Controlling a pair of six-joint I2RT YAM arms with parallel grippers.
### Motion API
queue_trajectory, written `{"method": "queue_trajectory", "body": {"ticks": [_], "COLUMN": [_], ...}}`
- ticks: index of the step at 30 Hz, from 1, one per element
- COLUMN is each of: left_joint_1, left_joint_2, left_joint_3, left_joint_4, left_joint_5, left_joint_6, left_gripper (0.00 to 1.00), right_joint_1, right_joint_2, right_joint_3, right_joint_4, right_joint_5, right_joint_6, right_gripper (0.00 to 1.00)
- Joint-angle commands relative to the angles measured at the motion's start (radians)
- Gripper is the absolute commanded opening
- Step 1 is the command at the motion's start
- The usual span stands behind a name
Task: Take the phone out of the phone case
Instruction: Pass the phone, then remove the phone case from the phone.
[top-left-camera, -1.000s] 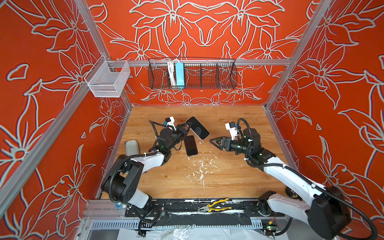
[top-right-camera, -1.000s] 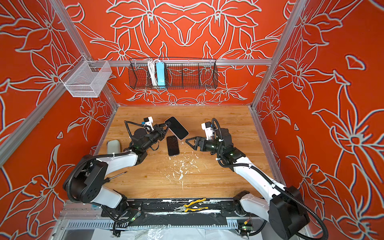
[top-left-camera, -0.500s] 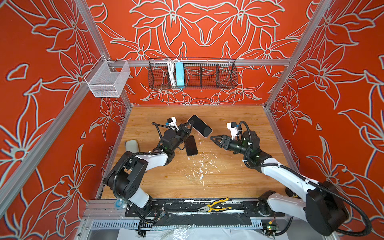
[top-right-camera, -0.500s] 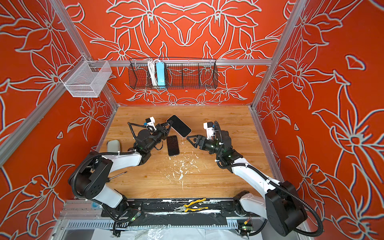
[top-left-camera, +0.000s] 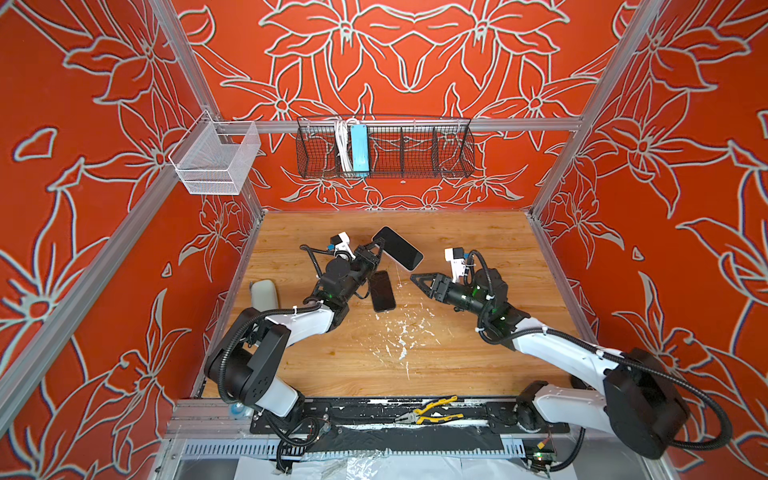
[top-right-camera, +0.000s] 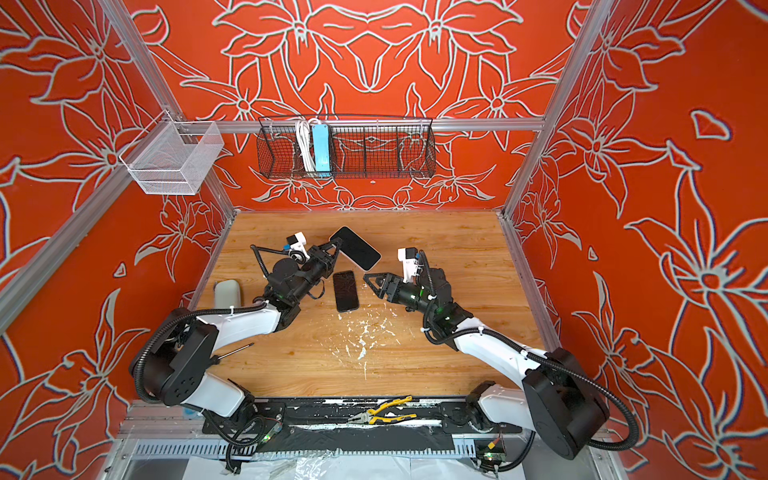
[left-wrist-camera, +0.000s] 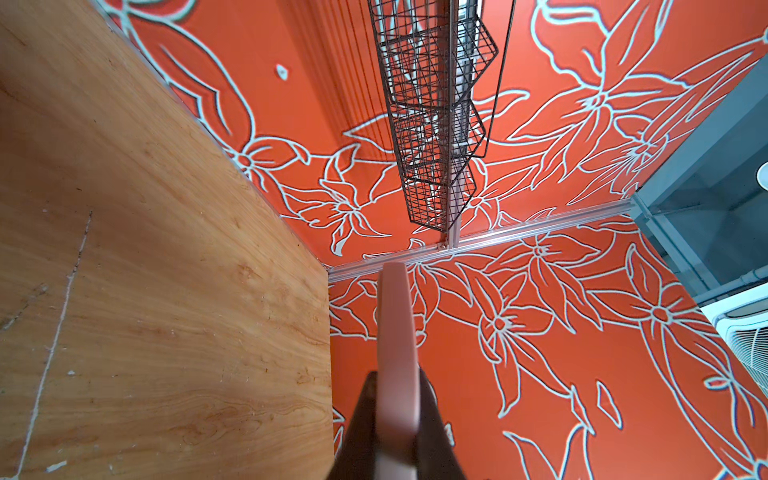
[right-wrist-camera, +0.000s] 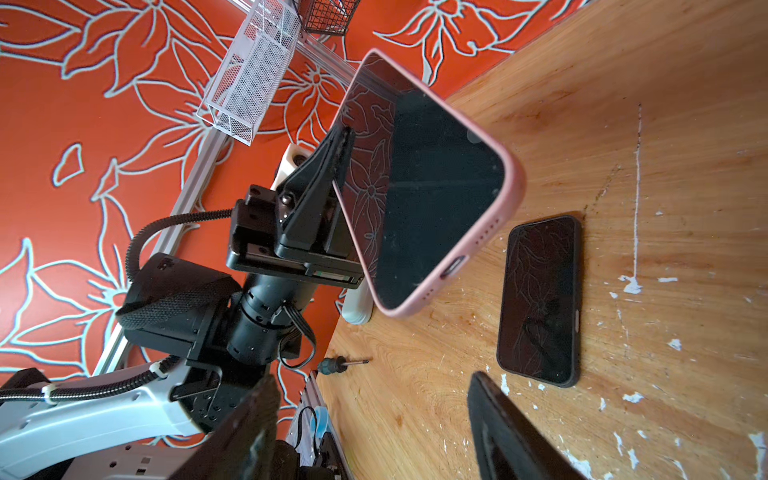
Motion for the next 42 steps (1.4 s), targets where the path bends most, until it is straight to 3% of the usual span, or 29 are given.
{"method": "queue_trajectory", "body": {"ticks": [1,16,31,42], "left_joint_1": [-0.011,-0.016,-0.025,-0.026], "left_joint_2": [-0.051,-0.057,-0.014,0.003], "left_joint_3": [0.016,-0.019,-0.015,-0.022], "left_joint_4": [0.098,0.119,0.157,0.176], "left_joint_5": [-0.013,-0.013,-0.013,-0.013], "left_joint_6": [-0.027,-0.082,-0.121,-0.157], "left_gripper": [0.00,0.00,0.00,0.00], "right_joint_1": [0.027,0.070,0.082,0.081], "right_joint_2": [0.015,0.092,0.150,0.198], "right_joint_3": [0.005,0.037,0.063,0.079], "right_joint_4": [0.069,0.191,0.283,0.334], "right_joint_5": [0.078,0.177,0.181,0.169], "right_joint_6": [0.033,0.064,0.084,0.102], "right_gripper": [0.70,0.52,0.46,0.34]}}
